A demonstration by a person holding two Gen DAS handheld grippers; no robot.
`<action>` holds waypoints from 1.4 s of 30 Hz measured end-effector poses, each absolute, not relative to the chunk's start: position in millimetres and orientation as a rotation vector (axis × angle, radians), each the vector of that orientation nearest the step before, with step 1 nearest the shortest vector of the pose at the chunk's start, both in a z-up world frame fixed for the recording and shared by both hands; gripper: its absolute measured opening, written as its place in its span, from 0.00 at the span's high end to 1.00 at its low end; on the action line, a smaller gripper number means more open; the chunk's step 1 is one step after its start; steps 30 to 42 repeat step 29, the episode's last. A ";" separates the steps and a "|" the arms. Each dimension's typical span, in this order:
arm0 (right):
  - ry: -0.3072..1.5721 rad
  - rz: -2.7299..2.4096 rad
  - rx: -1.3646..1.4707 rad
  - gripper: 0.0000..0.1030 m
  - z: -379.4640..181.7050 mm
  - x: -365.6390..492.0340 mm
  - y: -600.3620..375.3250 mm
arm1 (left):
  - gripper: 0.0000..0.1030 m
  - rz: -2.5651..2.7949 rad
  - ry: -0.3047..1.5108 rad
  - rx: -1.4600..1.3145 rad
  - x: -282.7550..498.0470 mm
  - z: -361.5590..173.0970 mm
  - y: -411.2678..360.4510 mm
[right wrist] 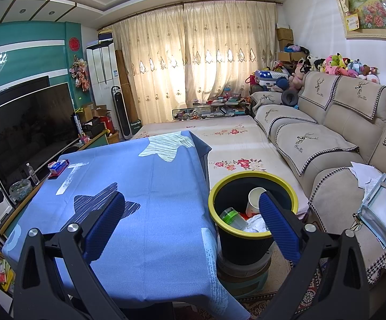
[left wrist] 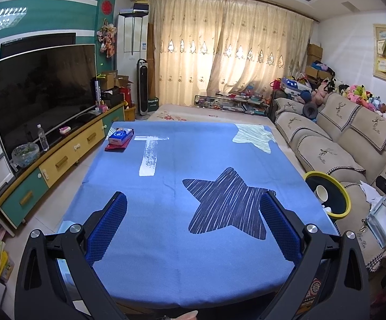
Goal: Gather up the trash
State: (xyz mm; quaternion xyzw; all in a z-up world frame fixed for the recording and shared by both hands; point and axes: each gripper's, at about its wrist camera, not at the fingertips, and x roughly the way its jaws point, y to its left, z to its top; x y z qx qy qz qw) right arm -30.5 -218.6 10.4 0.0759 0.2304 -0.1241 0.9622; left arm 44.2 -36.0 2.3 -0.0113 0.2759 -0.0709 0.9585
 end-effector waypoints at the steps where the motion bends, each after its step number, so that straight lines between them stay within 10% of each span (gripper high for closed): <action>1: 0.467 -0.251 0.154 0.07 10.5 -30.4 -218.6 | 0.05 -0.143 0.560 -0.020 44.1 3.0 -35.6; 42: 0.584 -0.194 0.117 0.07 -19.1 39.6 -205.8 | 0.05 -0.180 0.740 -0.038 149.8 -46.8 -29.2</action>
